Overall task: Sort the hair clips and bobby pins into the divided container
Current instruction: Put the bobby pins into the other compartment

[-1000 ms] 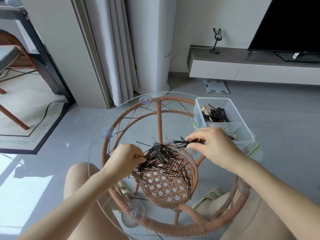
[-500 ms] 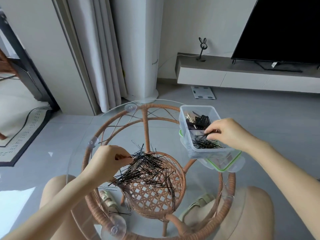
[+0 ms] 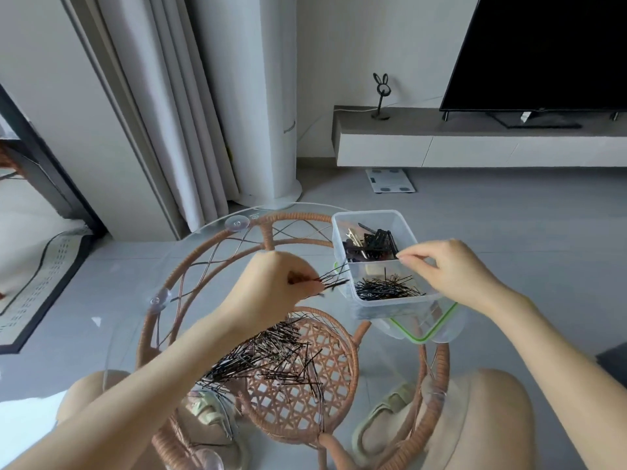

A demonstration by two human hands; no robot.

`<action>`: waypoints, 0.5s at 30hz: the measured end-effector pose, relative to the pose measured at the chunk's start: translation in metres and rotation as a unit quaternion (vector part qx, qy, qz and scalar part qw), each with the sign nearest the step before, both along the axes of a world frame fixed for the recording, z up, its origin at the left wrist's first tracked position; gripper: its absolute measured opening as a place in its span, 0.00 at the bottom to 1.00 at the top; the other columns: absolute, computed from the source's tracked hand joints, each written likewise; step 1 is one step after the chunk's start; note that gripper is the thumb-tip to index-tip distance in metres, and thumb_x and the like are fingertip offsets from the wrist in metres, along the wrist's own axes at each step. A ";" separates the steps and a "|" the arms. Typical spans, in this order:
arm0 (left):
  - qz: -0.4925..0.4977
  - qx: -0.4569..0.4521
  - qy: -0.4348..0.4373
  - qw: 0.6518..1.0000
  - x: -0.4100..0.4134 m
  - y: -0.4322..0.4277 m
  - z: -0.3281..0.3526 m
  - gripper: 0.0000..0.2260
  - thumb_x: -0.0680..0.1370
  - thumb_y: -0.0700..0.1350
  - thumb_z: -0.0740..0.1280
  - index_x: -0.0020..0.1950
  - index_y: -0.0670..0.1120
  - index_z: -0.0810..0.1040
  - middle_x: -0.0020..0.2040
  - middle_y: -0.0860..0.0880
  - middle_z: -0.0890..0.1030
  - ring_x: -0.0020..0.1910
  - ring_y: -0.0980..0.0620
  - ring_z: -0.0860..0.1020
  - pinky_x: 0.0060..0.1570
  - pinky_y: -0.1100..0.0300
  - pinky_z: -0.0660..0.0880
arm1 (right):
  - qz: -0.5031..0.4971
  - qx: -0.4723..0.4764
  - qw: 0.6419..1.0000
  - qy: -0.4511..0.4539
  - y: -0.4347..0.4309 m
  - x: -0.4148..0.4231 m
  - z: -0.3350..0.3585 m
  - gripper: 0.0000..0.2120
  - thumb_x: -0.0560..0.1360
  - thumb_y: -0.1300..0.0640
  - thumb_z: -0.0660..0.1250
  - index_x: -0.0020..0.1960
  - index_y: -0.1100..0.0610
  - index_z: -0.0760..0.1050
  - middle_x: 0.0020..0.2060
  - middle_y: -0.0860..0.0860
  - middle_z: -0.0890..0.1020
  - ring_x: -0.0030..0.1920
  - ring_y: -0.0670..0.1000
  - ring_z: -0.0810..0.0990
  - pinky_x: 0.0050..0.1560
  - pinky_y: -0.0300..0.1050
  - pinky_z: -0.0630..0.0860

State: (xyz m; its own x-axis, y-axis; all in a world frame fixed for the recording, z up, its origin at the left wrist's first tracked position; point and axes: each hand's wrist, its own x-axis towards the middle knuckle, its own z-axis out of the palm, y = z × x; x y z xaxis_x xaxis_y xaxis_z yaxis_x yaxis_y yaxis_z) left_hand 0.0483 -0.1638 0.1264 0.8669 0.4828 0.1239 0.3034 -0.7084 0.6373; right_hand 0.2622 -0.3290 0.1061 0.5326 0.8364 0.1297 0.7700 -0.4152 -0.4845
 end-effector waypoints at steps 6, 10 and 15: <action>-0.089 0.058 0.003 0.994 0.092 -0.022 -0.006 0.07 0.74 0.42 0.67 0.45 0.40 0.83 0.41 0.43 0.84 0.39 0.44 0.80 0.37 0.58 0.73 | -0.029 0.045 0.998 -0.029 -0.025 0.010 0.000 0.09 0.75 0.55 0.65 0.49 0.55 0.82 0.44 0.45 0.84 0.41 0.44 0.79 0.43 0.30 0.69; -0.138 0.089 0.067 0.984 0.133 -0.033 -0.027 0.08 0.74 0.41 0.68 0.37 0.37 0.78 0.37 0.39 0.80 0.36 0.41 0.75 0.41 0.54 0.74 | -0.036 0.015 0.998 -0.057 -0.033 0.017 -0.010 0.10 0.75 0.53 0.64 0.44 0.57 0.81 0.38 0.51 0.85 0.38 0.53 0.81 0.40 0.44 0.75; -0.159 0.123 0.139 0.970 0.148 -0.037 -0.043 0.06 0.74 0.39 0.66 0.44 0.38 0.81 0.44 0.40 0.83 0.44 0.41 0.79 0.48 0.52 0.78 | -0.039 0.031 0.997 -0.055 -0.035 0.018 -0.012 0.08 0.74 0.55 0.65 0.44 0.55 0.82 0.39 0.49 0.85 0.40 0.51 0.81 0.42 0.43 0.73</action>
State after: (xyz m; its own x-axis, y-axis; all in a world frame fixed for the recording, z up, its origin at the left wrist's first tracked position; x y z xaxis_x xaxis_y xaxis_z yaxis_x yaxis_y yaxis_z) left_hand 0.1961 -0.2011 0.0833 0.9837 0.1702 -0.0578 0.1795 -0.9146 0.3623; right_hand 0.2800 -0.3644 0.0944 0.5758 0.7812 0.2412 0.7863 -0.4483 -0.4252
